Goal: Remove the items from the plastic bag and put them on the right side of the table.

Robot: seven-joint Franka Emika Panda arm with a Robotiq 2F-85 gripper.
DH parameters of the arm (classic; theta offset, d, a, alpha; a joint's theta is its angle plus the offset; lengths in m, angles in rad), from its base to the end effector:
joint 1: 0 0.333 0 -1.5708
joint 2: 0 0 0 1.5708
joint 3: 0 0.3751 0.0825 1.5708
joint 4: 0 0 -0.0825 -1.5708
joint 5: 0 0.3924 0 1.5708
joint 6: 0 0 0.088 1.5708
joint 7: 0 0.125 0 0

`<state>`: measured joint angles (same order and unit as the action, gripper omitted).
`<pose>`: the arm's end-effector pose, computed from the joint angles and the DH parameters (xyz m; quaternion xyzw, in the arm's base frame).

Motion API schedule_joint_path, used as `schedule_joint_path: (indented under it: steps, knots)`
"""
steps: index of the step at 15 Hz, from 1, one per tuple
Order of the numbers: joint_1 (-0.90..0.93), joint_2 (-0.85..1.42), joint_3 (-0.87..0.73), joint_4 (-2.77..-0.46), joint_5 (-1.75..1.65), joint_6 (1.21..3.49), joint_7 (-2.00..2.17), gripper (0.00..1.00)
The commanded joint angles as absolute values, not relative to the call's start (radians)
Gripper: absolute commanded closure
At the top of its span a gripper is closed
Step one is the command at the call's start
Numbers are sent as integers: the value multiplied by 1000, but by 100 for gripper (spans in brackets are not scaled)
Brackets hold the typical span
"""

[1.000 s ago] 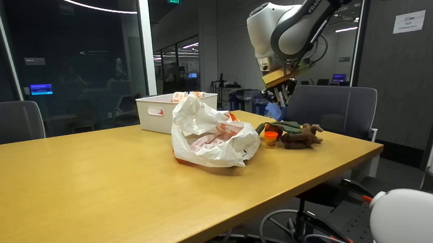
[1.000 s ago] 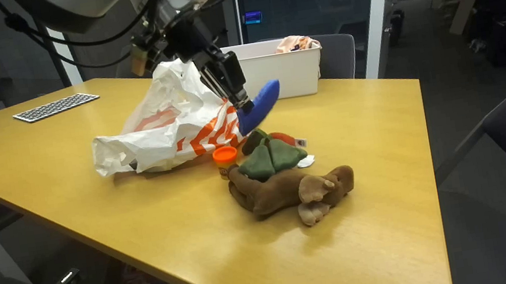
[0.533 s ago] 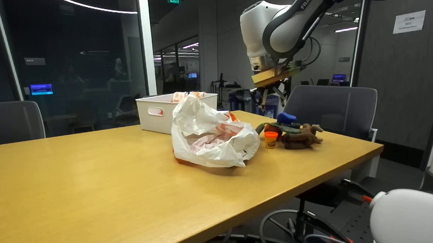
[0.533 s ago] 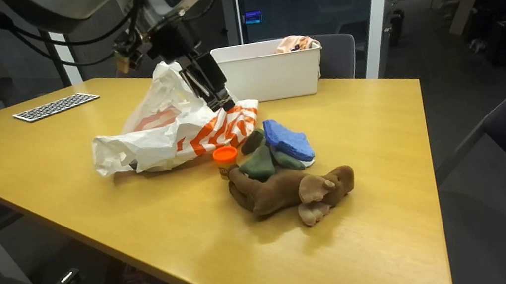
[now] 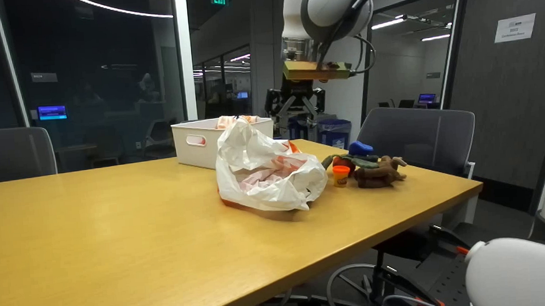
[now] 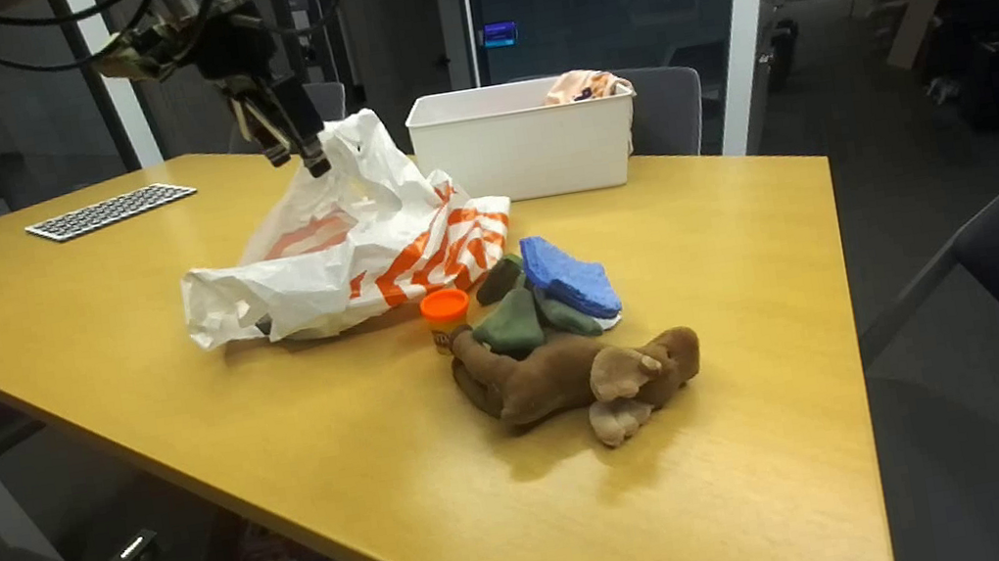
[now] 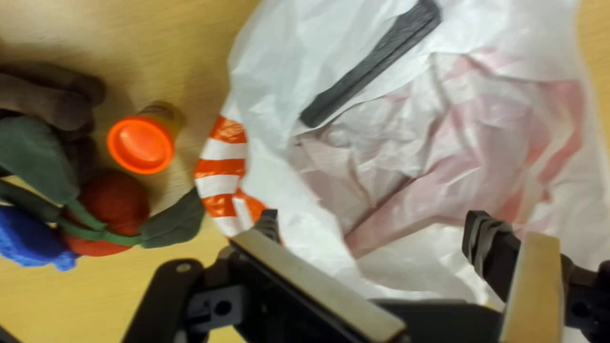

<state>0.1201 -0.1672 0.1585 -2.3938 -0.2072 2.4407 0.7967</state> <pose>0.4744 0.1346 0.4385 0.9735 -0.1837 0.1345 0.0220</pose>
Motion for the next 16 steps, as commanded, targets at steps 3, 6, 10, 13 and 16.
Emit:
schedule_joint_path:
  steps: [3, 6, 10, 13, 16]
  knots:
    - [204, -57, 205, -2258, 30, 2440, 493, 0]
    - [212, 38, 209, -2216, 143, 2441, 362, 0]
    - [203, 141, 196, -2183, 126, 2442, 335, 0]
    - [195, 193, 172, -2175, 135, 2446, 353, 0]
    - [180, 211, 146, -2193, 169, 2444, 385, 0]
